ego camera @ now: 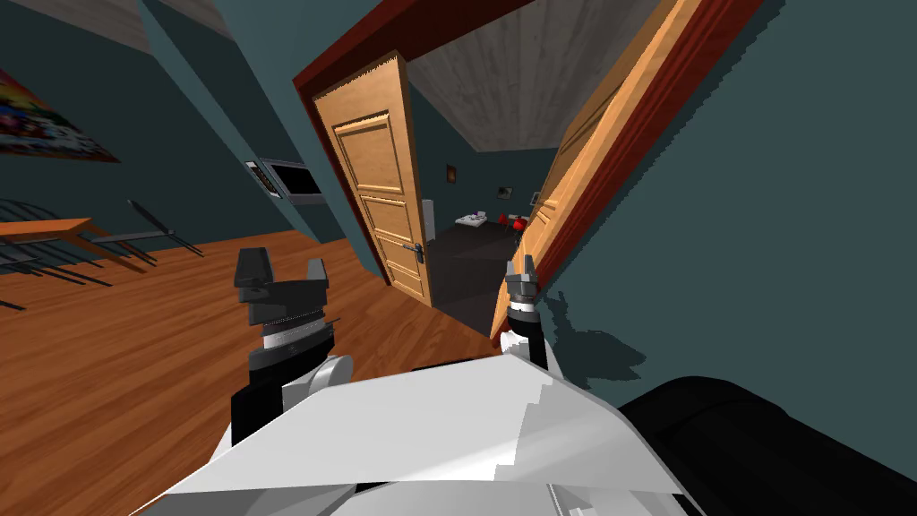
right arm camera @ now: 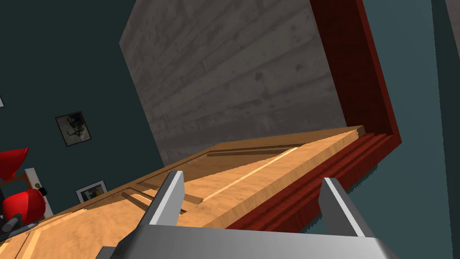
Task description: Push the door open
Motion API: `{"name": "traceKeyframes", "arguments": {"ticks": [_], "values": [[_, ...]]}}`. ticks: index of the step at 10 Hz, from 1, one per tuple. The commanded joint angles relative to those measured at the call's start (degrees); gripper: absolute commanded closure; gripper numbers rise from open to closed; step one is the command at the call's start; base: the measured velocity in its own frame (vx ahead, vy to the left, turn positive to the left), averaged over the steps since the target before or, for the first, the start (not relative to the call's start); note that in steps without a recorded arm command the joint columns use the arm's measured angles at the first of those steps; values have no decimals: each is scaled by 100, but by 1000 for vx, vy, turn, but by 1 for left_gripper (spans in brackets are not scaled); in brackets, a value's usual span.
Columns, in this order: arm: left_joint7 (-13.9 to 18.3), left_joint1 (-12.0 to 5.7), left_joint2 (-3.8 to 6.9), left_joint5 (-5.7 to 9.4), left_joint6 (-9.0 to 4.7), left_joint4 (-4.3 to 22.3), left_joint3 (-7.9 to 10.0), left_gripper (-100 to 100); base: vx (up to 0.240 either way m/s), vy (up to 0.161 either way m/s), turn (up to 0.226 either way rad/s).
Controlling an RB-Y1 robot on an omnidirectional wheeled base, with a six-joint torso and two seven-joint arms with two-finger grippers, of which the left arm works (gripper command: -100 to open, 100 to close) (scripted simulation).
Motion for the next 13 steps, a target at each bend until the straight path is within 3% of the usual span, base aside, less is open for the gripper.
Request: {"name": "traceKeyframes", "arguments": {"ticks": [1,6,13], "values": [[1,-116,64,0,28,203,23,-100,109,138,-110],[4,-405,192,0,97,709,79,-100,23,114,-103],[11,-995,374,-1,238,1743,194,-100,41,116,-133]]}}
